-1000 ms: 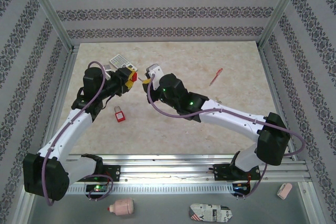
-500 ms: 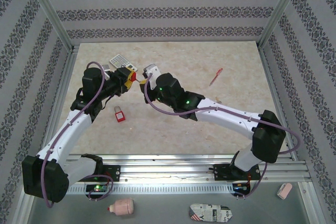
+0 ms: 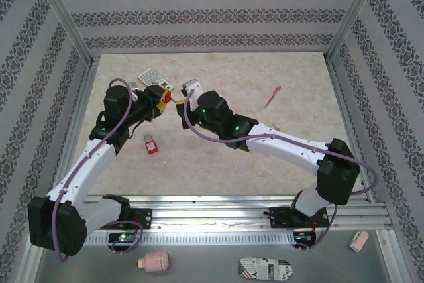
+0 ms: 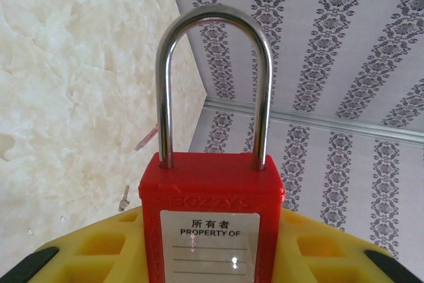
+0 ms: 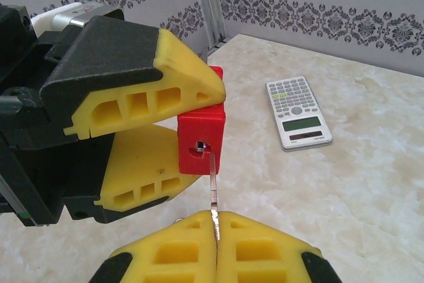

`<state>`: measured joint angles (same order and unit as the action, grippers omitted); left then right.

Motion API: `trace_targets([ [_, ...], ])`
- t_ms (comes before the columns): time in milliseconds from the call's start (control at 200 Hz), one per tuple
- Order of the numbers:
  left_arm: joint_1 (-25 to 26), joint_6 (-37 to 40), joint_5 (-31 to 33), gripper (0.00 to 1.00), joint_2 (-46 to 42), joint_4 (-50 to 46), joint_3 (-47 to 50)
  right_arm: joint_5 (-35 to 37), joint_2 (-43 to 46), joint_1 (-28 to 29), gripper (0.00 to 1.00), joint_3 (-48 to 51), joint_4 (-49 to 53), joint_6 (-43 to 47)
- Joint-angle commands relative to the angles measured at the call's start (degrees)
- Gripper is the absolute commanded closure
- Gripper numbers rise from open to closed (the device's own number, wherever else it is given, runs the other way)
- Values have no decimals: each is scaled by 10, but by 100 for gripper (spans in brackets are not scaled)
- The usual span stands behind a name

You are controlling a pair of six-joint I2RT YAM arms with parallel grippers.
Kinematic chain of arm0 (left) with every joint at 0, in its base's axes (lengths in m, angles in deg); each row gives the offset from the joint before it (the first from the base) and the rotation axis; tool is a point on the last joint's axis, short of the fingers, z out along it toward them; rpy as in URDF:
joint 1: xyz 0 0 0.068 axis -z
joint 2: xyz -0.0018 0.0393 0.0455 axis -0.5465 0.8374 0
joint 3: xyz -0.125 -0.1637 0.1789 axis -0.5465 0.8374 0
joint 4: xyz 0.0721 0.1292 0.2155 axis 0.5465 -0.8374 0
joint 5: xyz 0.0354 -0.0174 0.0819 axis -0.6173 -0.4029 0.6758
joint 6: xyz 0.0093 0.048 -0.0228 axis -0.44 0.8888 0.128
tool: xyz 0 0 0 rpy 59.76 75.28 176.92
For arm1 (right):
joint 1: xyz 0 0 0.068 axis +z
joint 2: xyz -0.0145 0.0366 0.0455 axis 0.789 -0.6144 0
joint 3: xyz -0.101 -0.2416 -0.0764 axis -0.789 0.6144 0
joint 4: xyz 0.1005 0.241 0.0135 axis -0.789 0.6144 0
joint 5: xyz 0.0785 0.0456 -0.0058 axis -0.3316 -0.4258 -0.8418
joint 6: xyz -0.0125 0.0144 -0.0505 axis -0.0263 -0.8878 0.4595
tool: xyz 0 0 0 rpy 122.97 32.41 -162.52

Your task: Unlock with the key

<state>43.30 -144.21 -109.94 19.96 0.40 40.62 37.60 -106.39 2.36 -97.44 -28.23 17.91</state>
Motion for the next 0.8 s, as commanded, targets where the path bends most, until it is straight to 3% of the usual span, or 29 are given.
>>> trace_targets([
  [0, 7, 9, 2, 100, -14, 13, 0, -8, -1, -6, 100, -12, -19, -10],
  [794, 9, 8, 8, 100, -9, 20, 6, -30, -30, -3, 100, -30, -30, -24],
])
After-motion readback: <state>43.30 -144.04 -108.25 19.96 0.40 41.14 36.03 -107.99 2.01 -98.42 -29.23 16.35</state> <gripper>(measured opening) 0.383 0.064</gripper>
